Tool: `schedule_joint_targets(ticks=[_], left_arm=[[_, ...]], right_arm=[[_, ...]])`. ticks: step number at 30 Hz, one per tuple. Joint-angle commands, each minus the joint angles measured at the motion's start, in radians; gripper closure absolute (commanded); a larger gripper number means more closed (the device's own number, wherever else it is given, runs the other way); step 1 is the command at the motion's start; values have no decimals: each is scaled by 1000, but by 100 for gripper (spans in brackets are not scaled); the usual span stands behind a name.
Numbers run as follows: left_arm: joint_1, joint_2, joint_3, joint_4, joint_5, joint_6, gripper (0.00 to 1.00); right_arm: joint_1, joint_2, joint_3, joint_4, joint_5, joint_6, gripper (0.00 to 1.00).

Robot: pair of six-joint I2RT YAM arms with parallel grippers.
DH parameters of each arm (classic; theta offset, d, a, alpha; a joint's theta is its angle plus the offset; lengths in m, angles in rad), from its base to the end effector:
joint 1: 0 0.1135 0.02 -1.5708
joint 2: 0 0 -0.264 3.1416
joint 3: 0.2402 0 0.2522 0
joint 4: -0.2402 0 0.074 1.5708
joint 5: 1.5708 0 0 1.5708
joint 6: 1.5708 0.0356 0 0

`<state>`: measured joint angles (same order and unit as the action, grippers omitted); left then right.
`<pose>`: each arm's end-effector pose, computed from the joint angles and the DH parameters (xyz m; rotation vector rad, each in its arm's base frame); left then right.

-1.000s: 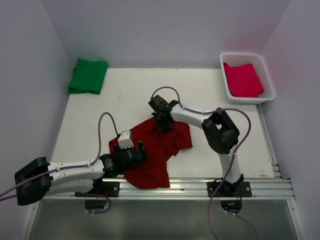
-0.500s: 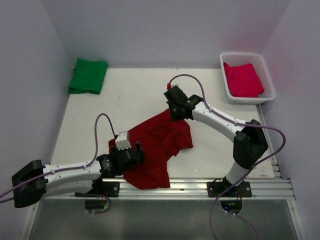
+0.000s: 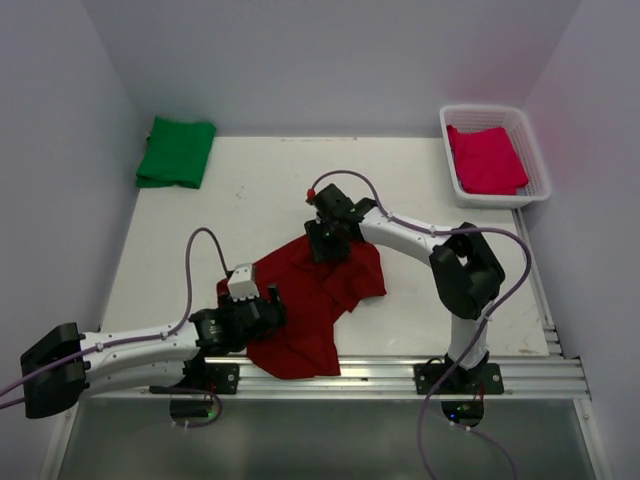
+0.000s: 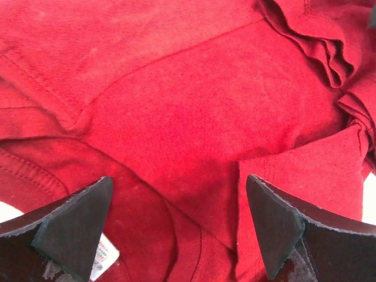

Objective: Fold and stack the t-shirts
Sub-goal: Flatten out the tshirt

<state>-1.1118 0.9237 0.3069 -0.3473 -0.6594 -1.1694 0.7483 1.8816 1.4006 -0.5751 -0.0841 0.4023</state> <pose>0.0876 -0.1280 0.1475 -0.3105 2.2776 -0.3241 0.2908 0.2740 0.2094 -0.4967 2.6680 0.4844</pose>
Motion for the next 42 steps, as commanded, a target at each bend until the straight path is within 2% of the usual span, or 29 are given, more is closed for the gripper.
schedule_joint_targets(ticks=[1,7,13,14,15,16,17,24,27,28,30,31,33,34,37,42], left_arm=[[4,-40,24,-53,-57,-38,0],[6,-74,31,-88,-75,-50,0],[6,-79,38,-96,-82,-56,0],[6,-80,40,-99,-82,-58,0],[6,-82,41,-102,-83,-59,0],[6,-83,41,-114,-83,-65,0],[6,-86,43,-120,-83,-70,0],[6,-123,51,-118,-91,-59,0],[6,-155,40,3,-65,32,0],[6,-186,25,136,-21,125,5],[6,-194,-5,218,1,162,14],[6,-175,-3,241,9,183,28],[7,-110,14,252,24,201,46],[9,-83,15,257,38,203,72],[30,29,26,232,69,166,100],[69,118,12,252,106,152,100]], right_arm=[[13,37,38,29,-48,9,51],[36,97,31,44,-39,18,51],[37,181,6,47,56,33,53],[40,195,2,47,70,39,58],[40,218,-9,49,81,46,69],[40,223,-14,49,102,47,81],[40,225,-29,50,104,53,100],[42,114,-54,38,145,40,100],[42,88,-51,26,149,35,100],[42,85,-49,24,150,33,100],[42,80,-51,23,150,32,100],[42,80,-51,24,150,32,100],[43,80,-54,26,149,32,100],[42,80,-55,27,146,30,100],[42,79,-54,29,139,33,100],[40,56,-54,24,142,32,100]])
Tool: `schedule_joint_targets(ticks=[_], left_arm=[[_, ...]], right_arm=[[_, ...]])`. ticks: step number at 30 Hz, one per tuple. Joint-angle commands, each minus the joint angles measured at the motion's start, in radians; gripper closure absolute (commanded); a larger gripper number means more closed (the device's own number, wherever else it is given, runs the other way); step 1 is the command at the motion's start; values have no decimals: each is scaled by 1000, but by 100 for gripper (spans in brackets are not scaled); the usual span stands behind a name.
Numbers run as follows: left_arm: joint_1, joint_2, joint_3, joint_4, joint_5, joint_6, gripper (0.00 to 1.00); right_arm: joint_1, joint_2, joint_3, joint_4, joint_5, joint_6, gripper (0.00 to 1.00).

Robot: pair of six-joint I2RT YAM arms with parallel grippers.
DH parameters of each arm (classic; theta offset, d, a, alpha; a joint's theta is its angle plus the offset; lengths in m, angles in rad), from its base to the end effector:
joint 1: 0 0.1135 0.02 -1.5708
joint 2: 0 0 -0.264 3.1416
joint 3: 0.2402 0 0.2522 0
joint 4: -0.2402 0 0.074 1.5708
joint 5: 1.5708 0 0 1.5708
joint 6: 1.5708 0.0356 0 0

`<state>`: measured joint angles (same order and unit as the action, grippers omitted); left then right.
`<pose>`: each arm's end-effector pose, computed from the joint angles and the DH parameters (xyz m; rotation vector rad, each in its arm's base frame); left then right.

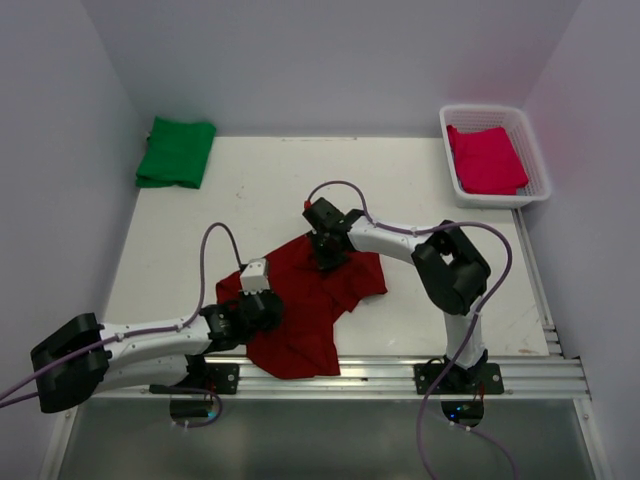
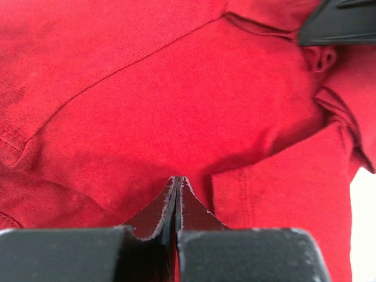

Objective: Fold and stack the t-shirts
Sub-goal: Flatten out the tshirt

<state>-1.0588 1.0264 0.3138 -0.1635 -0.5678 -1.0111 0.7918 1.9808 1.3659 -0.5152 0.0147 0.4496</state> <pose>0.1021 -0.1427 0.1447 -0.1872 2.2957 -0.3718 0.2861 0.2890 0.1642 -0.4645 2.7150 0.3423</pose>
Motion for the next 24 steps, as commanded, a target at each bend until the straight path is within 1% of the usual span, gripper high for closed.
schedule_joint_targets(ticks=[1,4,7,8,9,10,11,12,14,16,17,18,20,21,24], left_arm=[[17,20,1,68,17,-7,100],[49,58,5,18,28,-27,100],[75,95,16,-60,22,-47,100],[80,95,27,-71,19,-46,100],[80,86,36,-127,-3,-76,100],[80,77,45,-148,-15,-78,100],[82,69,47,-165,-24,-80,100],[82,52,47,-191,-30,-81,100],[91,44,44,-205,-30,-81,100],[103,43,41,-218,-21,-86,100],[108,44,41,-215,-18,-84,100],[109,44,42,-223,-17,-92,100],[114,35,53,-229,-15,-95,100],[115,34,56,-235,-21,-93,100],[120,15,79,-261,-44,-78,100]], right_arm=[[-2,-46,-18,-36,44,-15,100],[-3,-63,-21,-51,48,-14,100],[-20,-104,-28,-100,134,12,100],[-46,-129,-45,-130,198,43,100],[-63,-154,-59,-146,230,58,100],[-81,-216,-73,-163,270,89,100],[-119,-249,-102,-205,374,104,100],[-141,-281,-114,-230,419,118,100],[-196,-373,-137,-313,563,144,100],[-229,-425,-140,-373,655,178,100],[-259,-469,-142,-435,697,195,100],[-278,-490,-145,-462,764,211,100],[-334,-551,-165,-515,824,253,100],[-354,-566,-171,-535,875,270,99],[-413,-628,-185,-588,953,319,84]])
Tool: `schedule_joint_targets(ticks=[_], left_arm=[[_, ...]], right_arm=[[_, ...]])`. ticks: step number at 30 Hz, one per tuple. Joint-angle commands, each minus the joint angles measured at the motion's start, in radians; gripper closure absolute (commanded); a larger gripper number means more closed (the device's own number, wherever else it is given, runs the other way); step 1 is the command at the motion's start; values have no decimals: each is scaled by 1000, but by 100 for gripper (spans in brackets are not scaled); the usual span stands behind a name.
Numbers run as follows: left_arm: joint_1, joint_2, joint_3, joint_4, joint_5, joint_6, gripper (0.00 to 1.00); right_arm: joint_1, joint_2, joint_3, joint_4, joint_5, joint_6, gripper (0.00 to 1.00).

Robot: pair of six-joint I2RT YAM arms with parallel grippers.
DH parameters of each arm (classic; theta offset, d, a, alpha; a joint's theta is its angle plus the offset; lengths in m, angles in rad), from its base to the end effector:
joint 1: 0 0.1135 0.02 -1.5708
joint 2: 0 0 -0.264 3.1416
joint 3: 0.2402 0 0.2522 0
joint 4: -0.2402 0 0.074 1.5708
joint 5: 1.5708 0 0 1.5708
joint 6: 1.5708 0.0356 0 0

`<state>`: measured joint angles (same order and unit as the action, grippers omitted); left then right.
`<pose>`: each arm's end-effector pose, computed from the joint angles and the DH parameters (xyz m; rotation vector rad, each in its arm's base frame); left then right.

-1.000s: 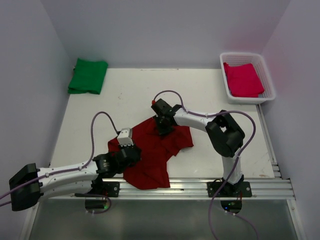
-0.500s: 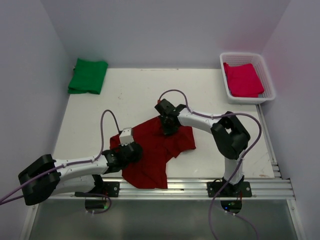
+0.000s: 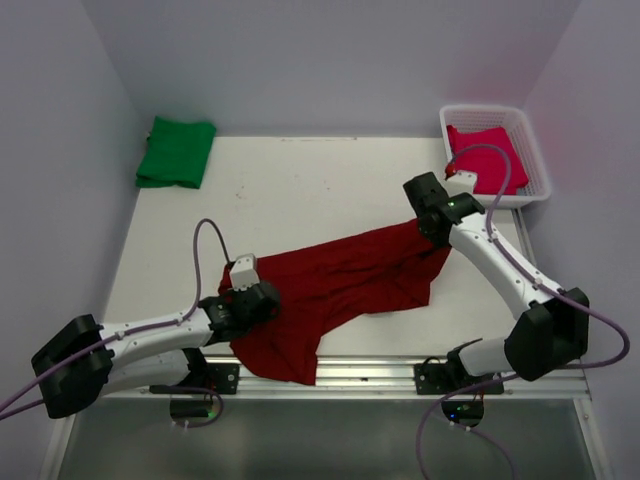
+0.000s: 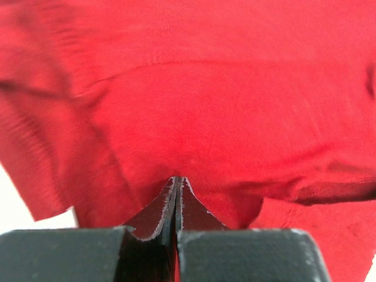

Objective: Fold and stack the t-shirts
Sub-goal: Flatten out the tshirt

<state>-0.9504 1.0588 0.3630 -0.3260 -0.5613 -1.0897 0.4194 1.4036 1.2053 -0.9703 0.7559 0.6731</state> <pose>0.1151 -0.1285 0.1438 -0.3584 2.3611 -0.2121 0.2539 0.0865 0.2925 0.4887 2.3198 -0.5514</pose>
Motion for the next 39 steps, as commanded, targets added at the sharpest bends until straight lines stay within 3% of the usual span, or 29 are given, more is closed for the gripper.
schedule_joint_targets(ticks=[1,3,4,5,7,9,11,15,19,22,28,39], left_arm=[[15,-22,43,-107,-57,7,100],[19,-40,59,-136,-77,25,100],[25,-48,74,-140,-83,34,100],[30,-54,79,-142,-86,43,100],[48,-69,94,-136,-84,70,100],[58,-68,109,-131,-83,86,100],[64,-59,119,-125,-81,97,100],[67,-37,142,-107,-77,120,100],[75,-5,159,-62,-69,157,100],[84,33,168,-2,-51,189,100],[121,69,157,174,32,272,100],[236,133,142,306,182,336,100]], right_arm=[[-47,-61,-15,-139,244,97,80],[-47,-86,8,-151,246,83,59],[-47,-92,22,-139,223,19,58],[-47,-104,34,-72,92,-33,57],[-47,-143,14,0,-21,-127,44],[-48,-155,5,76,-246,-171,32],[-44,-163,-10,142,-466,-219,28],[-28,-155,-35,199,-703,-219,35],[42,-167,-177,382,-985,-141,47],[172,-126,-219,444,-988,-98,51],[320,-31,-294,554,-1012,-17,56],[401,178,-342,677,-963,-12,61]])
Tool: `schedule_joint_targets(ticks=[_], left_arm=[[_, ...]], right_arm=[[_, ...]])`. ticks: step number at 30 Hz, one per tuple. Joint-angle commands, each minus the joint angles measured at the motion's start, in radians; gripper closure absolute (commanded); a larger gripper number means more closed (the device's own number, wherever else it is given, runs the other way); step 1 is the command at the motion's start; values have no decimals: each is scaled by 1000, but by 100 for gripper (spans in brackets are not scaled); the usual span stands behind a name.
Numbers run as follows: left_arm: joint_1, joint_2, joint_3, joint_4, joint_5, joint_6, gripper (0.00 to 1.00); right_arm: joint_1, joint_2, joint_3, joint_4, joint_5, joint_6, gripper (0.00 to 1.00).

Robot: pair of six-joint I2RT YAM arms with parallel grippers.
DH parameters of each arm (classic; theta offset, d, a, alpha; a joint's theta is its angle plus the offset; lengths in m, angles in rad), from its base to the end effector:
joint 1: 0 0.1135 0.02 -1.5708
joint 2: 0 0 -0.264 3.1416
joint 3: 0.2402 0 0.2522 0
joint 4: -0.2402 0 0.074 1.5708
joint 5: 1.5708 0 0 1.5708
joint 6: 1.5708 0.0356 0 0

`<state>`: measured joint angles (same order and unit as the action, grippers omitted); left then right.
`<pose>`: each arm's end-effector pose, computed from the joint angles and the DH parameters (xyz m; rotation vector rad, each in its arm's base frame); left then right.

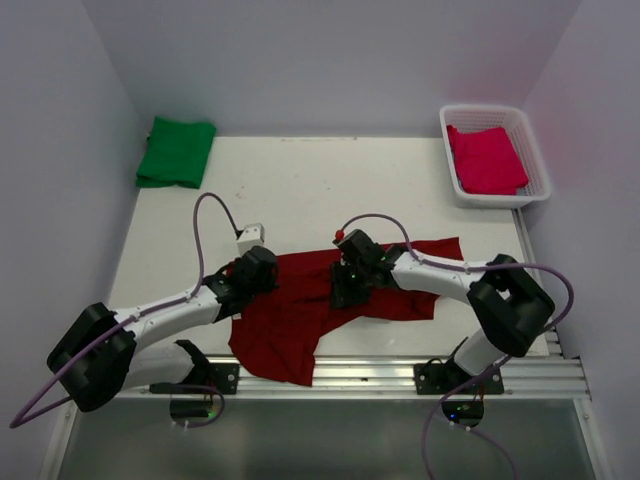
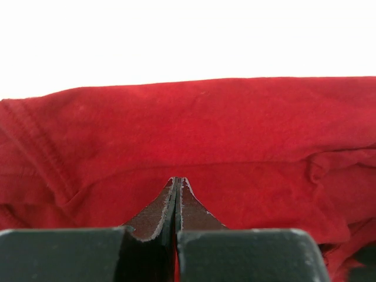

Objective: Fold and stack the t-shirts
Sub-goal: Flatten out the tshirt

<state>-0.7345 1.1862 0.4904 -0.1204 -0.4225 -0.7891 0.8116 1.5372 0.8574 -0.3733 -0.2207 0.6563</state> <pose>0.1733 -0.1369 0.1697 -0.2587 2.2985 -0.2728 0.1961 0.2180 0.1755 -0.3003 2.7966 0.7299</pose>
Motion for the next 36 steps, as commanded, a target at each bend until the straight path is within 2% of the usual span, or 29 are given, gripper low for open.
schedule_joint_targets(ticks=[1,9,11,13,21,24,29,33,36], left_arm=[[23,15,14,103,50,37,100],[52,56,5,179,99,44,100],[56,84,5,202,113,47,100],[60,121,5,225,122,47,100],[89,283,-4,346,211,28,100],[96,332,-1,380,225,22,100],[129,355,20,387,231,28,100],[162,383,51,387,241,33,100],[184,400,73,387,251,37,100]], right_arm=[[14,96,12,88,20,2,62],[58,152,2,99,56,11,67],[69,147,-9,85,72,17,81],[95,138,-23,50,108,20,100],[158,29,-40,-87,210,25,100],[187,-41,-28,-201,218,23,100],[242,-254,-52,-410,215,66,100],[251,-452,-147,-579,110,144,100],[251,-596,-155,-729,106,190,100]])
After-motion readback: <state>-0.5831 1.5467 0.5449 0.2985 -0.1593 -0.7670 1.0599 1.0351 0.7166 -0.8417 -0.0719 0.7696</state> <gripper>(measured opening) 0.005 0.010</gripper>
